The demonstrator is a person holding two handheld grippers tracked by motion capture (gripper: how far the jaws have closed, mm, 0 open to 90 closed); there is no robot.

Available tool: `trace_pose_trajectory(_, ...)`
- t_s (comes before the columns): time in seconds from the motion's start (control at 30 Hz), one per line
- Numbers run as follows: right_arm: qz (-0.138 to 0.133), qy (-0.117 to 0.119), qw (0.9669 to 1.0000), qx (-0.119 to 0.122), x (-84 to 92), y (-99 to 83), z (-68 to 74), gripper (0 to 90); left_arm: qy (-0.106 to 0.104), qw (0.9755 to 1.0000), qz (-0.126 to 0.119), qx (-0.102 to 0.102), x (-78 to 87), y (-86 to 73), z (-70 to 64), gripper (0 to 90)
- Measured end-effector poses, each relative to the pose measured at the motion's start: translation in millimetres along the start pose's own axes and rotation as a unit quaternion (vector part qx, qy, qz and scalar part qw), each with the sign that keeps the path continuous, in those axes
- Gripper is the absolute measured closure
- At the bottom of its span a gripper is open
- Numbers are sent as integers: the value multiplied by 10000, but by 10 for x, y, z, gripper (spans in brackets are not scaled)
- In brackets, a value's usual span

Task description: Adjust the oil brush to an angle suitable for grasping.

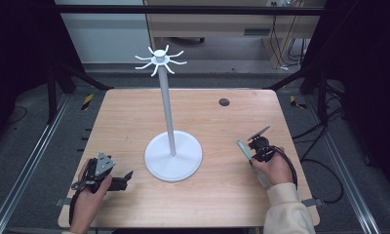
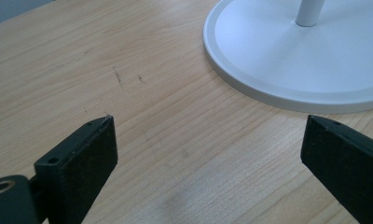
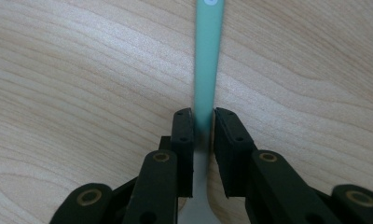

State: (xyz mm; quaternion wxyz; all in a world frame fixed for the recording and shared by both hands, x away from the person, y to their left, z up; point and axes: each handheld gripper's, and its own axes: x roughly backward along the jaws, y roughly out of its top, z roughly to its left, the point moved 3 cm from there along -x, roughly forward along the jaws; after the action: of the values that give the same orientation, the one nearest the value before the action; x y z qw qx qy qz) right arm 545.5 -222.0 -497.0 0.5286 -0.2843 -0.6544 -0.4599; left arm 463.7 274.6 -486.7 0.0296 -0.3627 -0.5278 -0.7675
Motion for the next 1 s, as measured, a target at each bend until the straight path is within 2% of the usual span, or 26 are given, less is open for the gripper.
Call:
trace_pose_trajectory(0.2,-2,70,9999,-77,0,1,-16,819,-9,10000,10,-8,-1,1,-2,33)
trace_pose_trajectory(0.3,3,140,9996,-226,2,-3,-21,822,-4,10000,4,-6,-1,1,-2,33)
trace_pose_trajectory(0.4,-11,125,9997,-229,11,0,-23,824,-2,10000,-4,-1,0,1,-1,33)
trace_pose_trajectory(1.0,-489,47,9986,-213,245,61,-8,825,-11,10000,8,-4,-3,1,-2,33)
